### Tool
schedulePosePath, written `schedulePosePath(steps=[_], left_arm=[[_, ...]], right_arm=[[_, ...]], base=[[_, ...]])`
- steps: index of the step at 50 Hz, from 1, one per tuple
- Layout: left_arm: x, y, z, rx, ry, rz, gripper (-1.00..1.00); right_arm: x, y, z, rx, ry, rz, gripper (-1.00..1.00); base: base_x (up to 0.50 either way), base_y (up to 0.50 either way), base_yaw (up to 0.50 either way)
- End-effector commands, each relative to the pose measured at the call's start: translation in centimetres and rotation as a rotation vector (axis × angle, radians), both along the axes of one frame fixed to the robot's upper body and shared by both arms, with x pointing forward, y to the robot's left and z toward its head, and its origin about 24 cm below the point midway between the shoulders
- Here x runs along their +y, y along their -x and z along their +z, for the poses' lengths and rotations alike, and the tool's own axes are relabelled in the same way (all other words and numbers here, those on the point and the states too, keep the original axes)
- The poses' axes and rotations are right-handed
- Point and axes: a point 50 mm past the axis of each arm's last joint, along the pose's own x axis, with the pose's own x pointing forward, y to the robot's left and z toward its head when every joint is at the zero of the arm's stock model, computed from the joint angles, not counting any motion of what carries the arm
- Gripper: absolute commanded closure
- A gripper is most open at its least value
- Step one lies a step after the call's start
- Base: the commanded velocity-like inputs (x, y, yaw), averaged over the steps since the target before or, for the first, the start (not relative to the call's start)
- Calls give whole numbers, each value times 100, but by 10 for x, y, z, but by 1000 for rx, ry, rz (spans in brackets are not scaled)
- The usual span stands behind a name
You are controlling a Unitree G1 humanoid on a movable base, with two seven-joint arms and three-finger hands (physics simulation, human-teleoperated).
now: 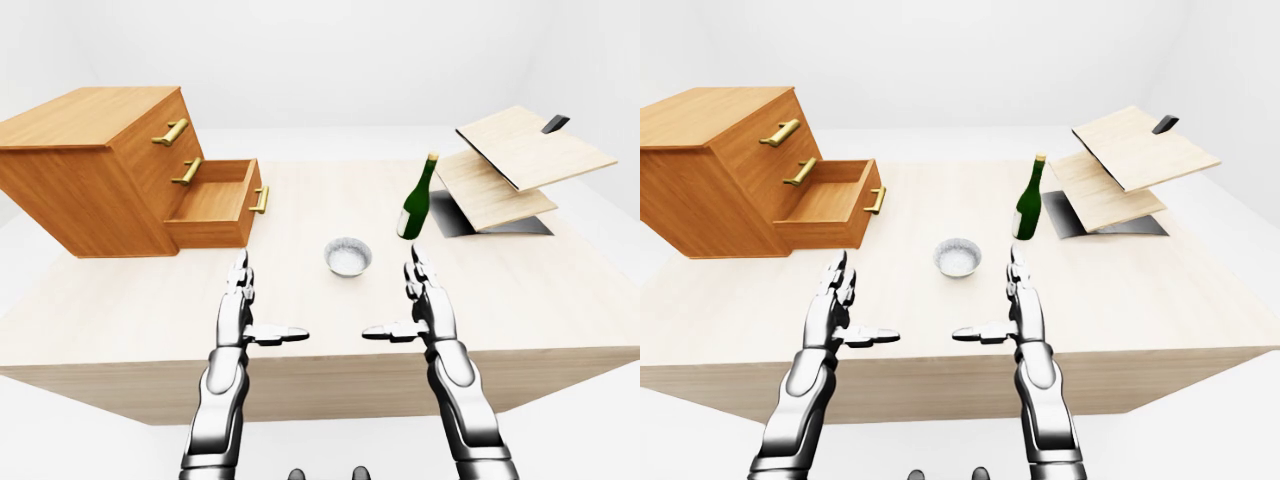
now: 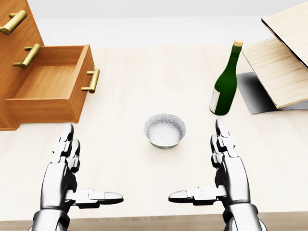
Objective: Put the bowl on top of the cabinet.
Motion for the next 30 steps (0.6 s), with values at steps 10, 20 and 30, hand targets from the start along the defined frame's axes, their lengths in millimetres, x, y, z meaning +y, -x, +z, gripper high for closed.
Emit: schedulePosePath(steps=[10, 20, 30], left_arm=[[9, 18, 17, -57, -9, -9, -100], [19, 33, 39, -116, 10, -2, -100], [31, 59, 74, -260, 36, 12, -100]], right_arm=[[2, 28, 52, -183, 31, 38, -100], [1, 56, 84, -316, 56, 19, -100], [-2, 76, 102, -384, 79, 3, -100]], base=[[0, 0, 0], [0, 0, 0], [0, 0, 0]])
